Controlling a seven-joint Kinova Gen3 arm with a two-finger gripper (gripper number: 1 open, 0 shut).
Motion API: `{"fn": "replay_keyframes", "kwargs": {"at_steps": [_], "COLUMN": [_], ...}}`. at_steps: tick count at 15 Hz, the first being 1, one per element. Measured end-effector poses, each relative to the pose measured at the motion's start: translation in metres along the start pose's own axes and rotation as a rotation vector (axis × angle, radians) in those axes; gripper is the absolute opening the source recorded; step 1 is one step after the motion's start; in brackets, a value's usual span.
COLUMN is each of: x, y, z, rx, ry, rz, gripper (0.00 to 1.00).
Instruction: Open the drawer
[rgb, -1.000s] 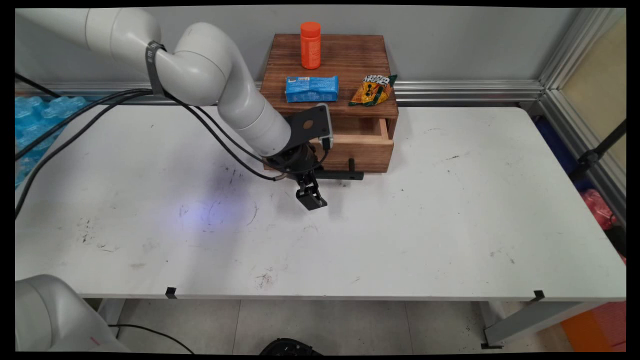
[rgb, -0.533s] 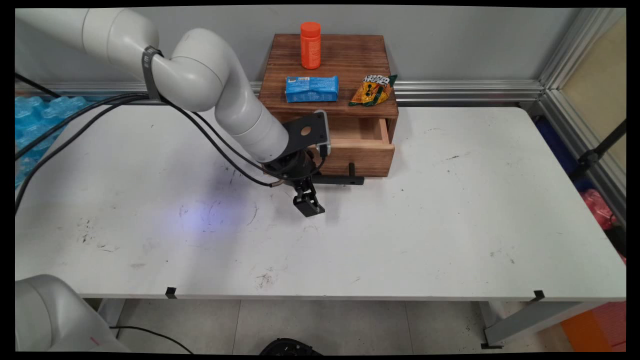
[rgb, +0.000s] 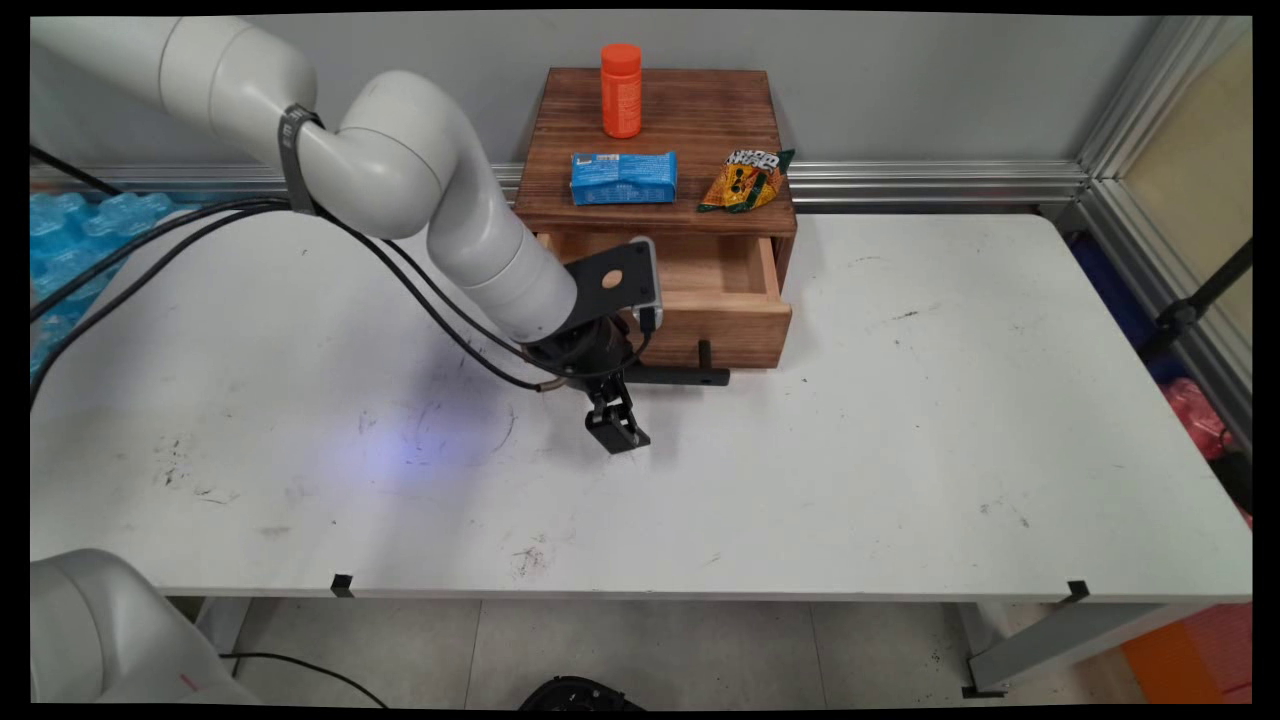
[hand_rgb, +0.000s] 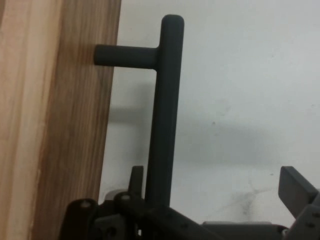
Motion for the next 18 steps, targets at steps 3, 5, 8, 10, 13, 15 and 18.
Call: {"fn": "replay_keyframes", "kwargs": {"at_steps": [3, 5, 8, 10, 13, 15, 18], "x": [0.000, 0.000, 0.000, 0.000, -0.001, -0.002, -0.003], "y": [0.008, 0.014, 0.023, 0.030, 0.040, 0.047, 0.059], "z": [-0.001, -0.003, -0.005, -0.006, -0.009, -0.011, -0.014], "rx": [-0.013, -0.022, -0.036, -0.047, -0.062, -0.073, -0.089], "ry": [-0.001, -0.003, -0.006, -0.008, -0.012, -0.015, -0.021], "rz": [-0.003, -0.005, -0.010, -0.013, -0.016, -0.019, -0.022], "gripper": [1.00, 1.00, 1.00, 1.00, 1.00, 1.00, 1.00]}}
